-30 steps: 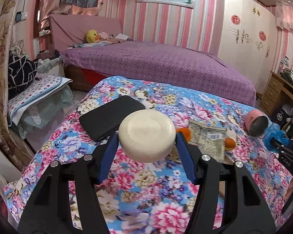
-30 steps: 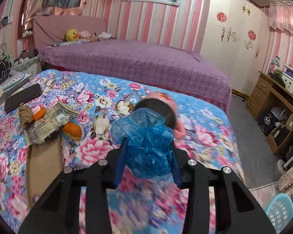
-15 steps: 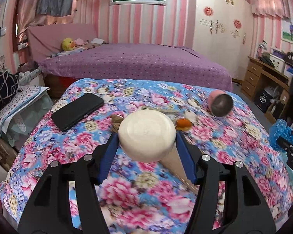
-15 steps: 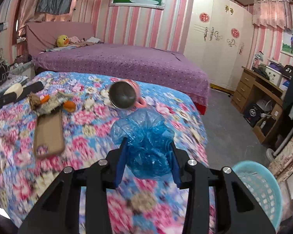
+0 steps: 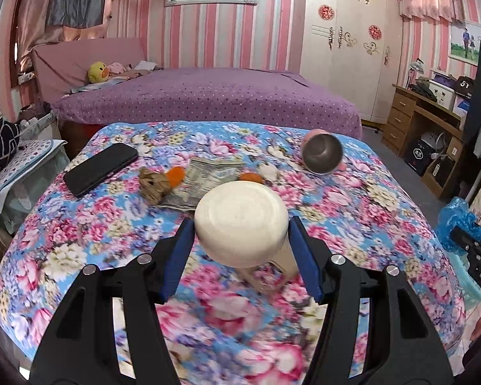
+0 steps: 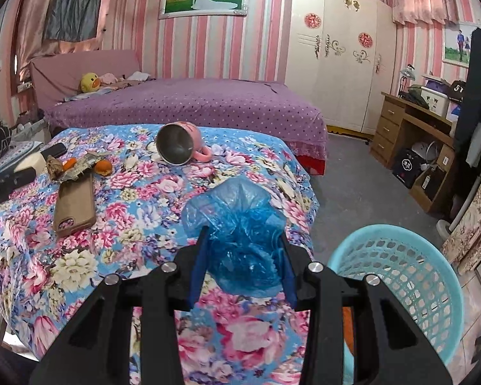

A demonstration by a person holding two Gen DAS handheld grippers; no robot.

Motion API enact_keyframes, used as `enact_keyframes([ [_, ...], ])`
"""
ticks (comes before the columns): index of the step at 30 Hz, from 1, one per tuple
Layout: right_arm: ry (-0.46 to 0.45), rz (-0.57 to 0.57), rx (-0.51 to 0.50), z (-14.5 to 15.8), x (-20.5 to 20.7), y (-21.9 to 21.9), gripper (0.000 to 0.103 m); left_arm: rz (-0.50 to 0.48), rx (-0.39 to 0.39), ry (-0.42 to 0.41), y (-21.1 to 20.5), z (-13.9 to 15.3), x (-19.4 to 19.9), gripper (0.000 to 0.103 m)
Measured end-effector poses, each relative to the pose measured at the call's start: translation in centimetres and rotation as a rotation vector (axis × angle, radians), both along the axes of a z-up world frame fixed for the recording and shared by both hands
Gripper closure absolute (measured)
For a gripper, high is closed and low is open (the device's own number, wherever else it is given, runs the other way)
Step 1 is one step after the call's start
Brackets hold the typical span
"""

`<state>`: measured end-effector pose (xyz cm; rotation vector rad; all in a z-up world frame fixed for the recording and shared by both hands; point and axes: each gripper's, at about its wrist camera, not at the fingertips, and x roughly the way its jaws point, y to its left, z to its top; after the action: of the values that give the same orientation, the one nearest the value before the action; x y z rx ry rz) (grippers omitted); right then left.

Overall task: Collect trash
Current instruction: 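Carry the white lid and blue bag with both tools over the blue basket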

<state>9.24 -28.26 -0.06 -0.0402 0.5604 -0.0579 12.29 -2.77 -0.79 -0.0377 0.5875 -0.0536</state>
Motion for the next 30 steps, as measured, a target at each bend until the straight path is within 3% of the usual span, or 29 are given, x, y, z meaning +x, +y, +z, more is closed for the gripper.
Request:
enact_keyframes([
  [14, -0.012, -0.069, 0.018, -0.4, -0.1, -5.2, 0.064, -0.067, 0.026, 0.004, -5.7, -1.3, 0.1, 0.048],
  [22, -0.006, -0.083, 0.031, -0.8, 0.0, -6.5, 0.064, -0.074, 0.044, 0.047, -4.4, -2.1, 0.6, 0.047],
  [27, 0.014, -0.063, 0.025, -1.6, 0.6, -6.5, 0.064, -0.054, 0.062, 0.059, -2.0, -2.9, 0.5, 0.025],
  [30, 0.021, -0.049, 0.019, -1.8, 0.6, -6.4, 0.064, -0.057, 0.016, 0.072, -0.7, -3.1, 0.2, 0.018],
])
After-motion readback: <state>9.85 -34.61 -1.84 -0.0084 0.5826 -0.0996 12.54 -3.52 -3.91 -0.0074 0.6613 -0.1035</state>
